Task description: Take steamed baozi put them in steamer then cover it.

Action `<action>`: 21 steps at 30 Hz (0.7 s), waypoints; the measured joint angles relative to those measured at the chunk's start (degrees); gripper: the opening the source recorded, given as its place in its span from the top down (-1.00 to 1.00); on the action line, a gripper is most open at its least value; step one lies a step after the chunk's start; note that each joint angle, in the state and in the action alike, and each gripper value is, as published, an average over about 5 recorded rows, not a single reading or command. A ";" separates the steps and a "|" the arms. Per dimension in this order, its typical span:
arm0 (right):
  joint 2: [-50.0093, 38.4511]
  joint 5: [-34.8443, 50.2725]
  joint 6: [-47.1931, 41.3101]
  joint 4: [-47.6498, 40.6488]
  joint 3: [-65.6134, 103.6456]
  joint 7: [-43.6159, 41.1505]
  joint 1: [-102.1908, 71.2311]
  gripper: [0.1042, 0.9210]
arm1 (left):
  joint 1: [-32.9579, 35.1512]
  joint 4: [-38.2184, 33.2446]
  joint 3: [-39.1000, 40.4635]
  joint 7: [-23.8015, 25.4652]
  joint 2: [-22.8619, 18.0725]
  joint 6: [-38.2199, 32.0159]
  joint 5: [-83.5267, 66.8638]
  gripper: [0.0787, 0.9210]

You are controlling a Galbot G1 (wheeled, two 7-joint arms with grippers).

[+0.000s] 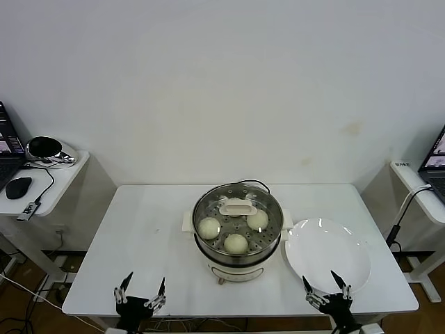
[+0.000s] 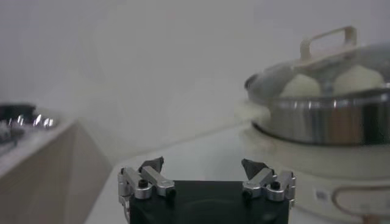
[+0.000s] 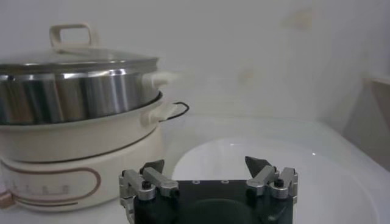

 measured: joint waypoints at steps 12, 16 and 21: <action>-1.07 -0.89 -1.33 1.80 1.04 1.56 -1.24 -0.76 | 4.46 -2.20 1.08 -0.39 -2.01 -0.23 -1.66 -0.77; -1.26 -1.39 -2.04 2.18 1.23 1.91 -1.47 -0.76 | 5.23 -2.80 1.10 -0.40 -2.41 -0.31 -1.66 -0.77; -1.63 -1.80 -2.49 2.63 1.09 1.83 -1.78 -0.76 | 6.43 -3.75 0.74 -0.33 -2.55 -0.43 -1.87 -0.77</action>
